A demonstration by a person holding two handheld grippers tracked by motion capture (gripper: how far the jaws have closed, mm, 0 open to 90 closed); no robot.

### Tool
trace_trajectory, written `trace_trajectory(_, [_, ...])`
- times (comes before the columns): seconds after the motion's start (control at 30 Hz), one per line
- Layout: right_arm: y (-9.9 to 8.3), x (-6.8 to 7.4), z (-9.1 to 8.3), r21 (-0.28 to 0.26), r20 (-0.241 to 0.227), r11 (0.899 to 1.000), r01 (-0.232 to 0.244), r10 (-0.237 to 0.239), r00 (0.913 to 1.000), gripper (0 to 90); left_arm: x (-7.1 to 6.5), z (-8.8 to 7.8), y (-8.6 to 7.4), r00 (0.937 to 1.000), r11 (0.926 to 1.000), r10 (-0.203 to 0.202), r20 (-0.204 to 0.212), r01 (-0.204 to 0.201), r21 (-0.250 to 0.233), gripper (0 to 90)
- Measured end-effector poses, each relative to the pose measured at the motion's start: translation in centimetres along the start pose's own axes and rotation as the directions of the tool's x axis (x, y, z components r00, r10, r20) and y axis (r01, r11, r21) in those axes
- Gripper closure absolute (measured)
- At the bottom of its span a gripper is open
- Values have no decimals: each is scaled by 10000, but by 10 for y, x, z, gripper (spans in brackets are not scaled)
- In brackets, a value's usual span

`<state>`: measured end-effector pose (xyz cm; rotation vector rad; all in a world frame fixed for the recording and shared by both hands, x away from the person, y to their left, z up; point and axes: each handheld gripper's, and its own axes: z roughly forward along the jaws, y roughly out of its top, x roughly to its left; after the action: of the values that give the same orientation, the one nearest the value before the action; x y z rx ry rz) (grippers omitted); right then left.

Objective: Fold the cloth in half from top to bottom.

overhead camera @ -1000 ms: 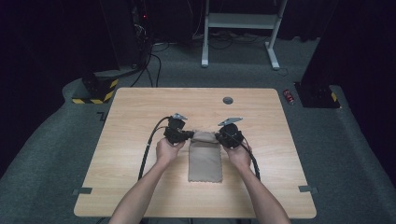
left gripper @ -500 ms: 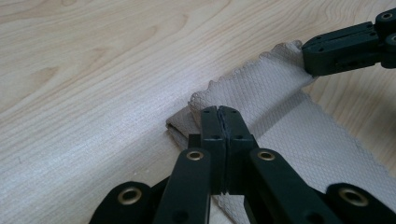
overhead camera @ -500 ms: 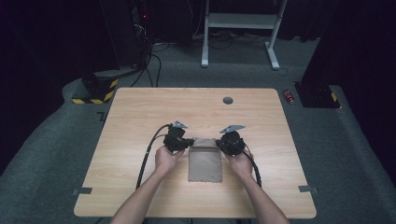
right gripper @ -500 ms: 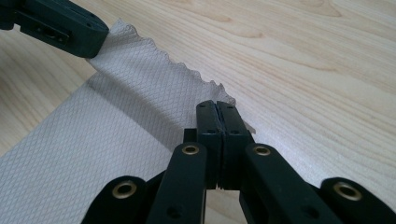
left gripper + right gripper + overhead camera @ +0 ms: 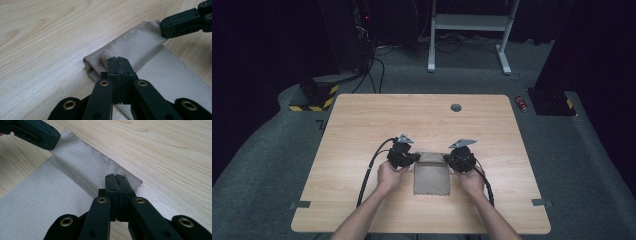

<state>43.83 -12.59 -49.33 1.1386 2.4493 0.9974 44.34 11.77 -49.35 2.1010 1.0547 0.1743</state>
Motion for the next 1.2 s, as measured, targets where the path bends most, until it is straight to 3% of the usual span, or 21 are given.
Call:
trace_trajectory(0.27, [-6, 2, -1, -39, -199, 10000, -83, 83, 9998, 892, -2, -2, -4, 10000, 10000, 48, 55, -47, -67, 893])
trace_trajectory(0.43, [-8, 5, -4, -3, -233, 9999, 139, -139, 9996, 892, -6, -4, -8, 9993, 9993, 386, 19, -386, 26, 893])
trace_trajectory(1.2, [-31, 15, -15, -258, -759, 9996, 129, -149, 9970, 891, -17, -13, -27, 9980, 9982, 522, 349, -511, -312, 892])
